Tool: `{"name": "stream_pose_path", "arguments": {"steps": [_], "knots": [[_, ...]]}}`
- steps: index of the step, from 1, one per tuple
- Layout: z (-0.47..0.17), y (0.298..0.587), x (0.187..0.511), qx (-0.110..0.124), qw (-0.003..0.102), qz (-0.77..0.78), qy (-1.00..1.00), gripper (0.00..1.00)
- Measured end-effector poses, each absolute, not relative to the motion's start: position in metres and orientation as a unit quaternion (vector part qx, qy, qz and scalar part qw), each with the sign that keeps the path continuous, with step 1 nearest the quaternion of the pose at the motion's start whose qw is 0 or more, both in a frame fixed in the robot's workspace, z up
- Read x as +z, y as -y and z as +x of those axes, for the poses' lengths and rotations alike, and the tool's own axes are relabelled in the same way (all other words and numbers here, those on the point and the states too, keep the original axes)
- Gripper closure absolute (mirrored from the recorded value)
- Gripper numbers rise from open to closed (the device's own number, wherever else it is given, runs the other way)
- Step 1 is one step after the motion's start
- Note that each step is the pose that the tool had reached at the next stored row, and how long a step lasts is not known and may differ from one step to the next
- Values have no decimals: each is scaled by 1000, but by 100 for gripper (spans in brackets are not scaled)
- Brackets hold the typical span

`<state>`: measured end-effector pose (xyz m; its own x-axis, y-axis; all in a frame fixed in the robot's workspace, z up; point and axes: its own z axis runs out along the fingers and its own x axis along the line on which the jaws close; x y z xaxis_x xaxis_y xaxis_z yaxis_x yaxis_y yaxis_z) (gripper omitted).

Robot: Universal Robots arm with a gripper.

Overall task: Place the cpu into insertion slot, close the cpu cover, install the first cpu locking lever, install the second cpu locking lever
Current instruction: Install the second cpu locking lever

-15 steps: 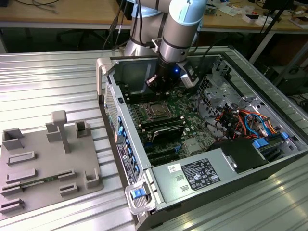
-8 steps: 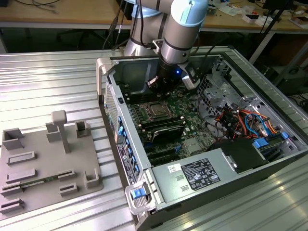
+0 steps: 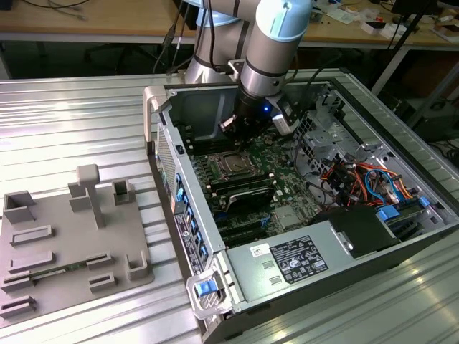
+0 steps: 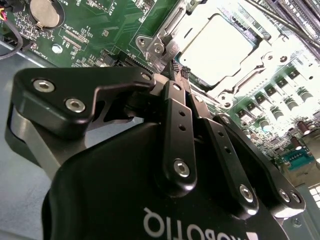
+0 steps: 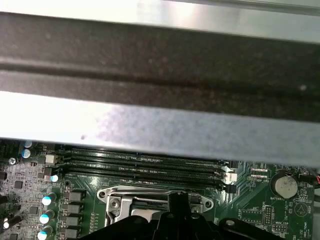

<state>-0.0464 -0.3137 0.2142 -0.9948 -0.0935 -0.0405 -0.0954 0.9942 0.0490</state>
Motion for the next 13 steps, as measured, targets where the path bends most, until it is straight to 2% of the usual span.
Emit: {"name": "stream_pose_path", "arguments": {"steps": [13], "knots": [[-46,316,214,25,19,-48,-998,89]]}}
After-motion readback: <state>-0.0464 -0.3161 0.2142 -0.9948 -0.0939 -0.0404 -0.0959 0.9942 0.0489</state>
